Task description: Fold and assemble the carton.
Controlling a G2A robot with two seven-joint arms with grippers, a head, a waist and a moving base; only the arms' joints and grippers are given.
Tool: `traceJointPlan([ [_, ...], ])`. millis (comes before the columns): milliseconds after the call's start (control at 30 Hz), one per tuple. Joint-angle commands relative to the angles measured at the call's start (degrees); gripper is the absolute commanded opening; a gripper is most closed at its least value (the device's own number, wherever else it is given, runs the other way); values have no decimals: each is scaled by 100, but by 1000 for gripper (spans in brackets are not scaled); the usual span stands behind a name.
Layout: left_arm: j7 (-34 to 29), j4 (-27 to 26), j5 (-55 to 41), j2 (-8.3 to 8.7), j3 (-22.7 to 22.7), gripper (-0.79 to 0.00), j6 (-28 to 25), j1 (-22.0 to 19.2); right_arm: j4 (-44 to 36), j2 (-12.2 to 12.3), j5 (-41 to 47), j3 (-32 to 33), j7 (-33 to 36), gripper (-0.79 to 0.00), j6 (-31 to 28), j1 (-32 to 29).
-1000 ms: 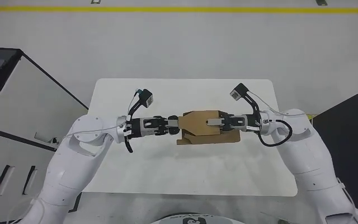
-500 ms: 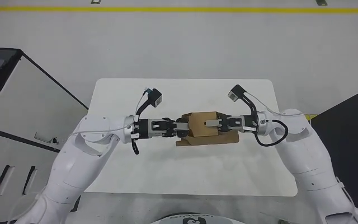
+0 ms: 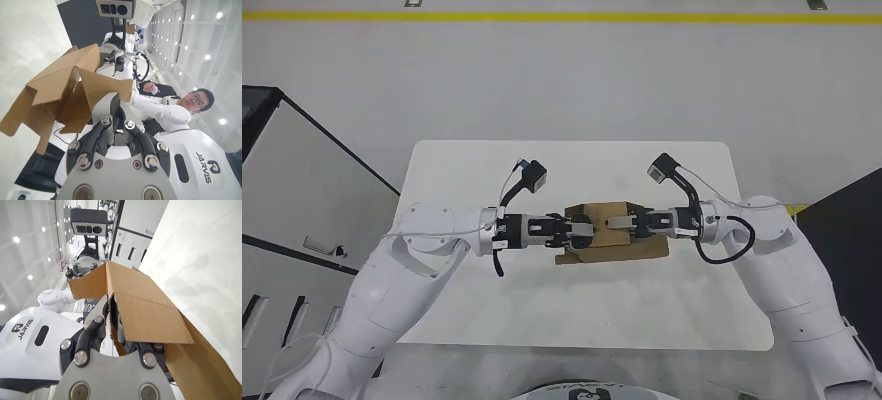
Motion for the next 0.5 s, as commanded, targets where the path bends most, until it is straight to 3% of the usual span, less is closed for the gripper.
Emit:
traceJointPlan([
  [0, 16, 37, 11, 4, -27, -785, 6, -3, -9, 3, 12, 0, -6, -785, -4, -10],
  [200, -3, 21, 43, 39, -182, -785, 37, 89, -55, 19, 25, 37, -55, -785, -35, -62],
  [467, 18, -81, 28, 8, 25, -785, 16, 67, -143, 39, -4, 45, -69, -785, -29, -107],
])
